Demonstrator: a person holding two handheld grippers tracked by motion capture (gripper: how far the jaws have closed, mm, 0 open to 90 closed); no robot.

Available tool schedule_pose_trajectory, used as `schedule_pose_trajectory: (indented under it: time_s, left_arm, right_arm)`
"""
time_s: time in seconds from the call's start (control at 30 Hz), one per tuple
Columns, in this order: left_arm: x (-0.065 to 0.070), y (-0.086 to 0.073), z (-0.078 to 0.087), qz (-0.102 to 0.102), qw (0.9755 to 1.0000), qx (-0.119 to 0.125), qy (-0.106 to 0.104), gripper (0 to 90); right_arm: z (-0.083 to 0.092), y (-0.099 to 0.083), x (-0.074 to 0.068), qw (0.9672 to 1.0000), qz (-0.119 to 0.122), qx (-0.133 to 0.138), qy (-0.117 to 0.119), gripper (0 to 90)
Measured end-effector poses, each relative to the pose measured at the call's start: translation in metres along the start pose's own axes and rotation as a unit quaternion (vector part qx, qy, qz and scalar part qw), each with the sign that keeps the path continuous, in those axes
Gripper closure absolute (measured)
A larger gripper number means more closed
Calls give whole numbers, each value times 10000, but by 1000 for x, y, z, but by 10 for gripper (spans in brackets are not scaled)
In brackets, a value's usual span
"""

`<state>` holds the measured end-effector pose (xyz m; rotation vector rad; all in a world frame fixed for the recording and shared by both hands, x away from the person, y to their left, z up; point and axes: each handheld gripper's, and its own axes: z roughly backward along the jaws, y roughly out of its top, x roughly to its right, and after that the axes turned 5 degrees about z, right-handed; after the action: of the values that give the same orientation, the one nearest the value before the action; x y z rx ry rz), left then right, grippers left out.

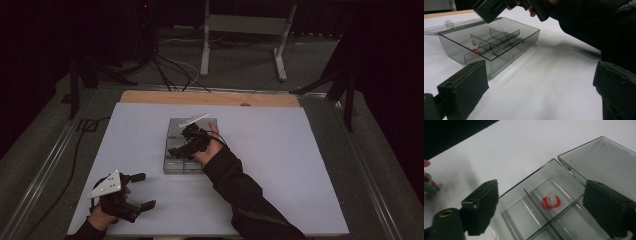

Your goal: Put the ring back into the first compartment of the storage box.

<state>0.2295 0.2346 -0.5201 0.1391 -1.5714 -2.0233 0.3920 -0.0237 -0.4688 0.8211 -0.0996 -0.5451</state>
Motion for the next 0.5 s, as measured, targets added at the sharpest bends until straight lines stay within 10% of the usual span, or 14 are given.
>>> schedule_pose_trajectory:
  time_s: [0.5]
  left_arm:
    - [0, 0, 0, -4, 10000, 3, 0, 4]
  right_arm:
    - [28, -10, -1, 9995, 255, 156, 27, 0]
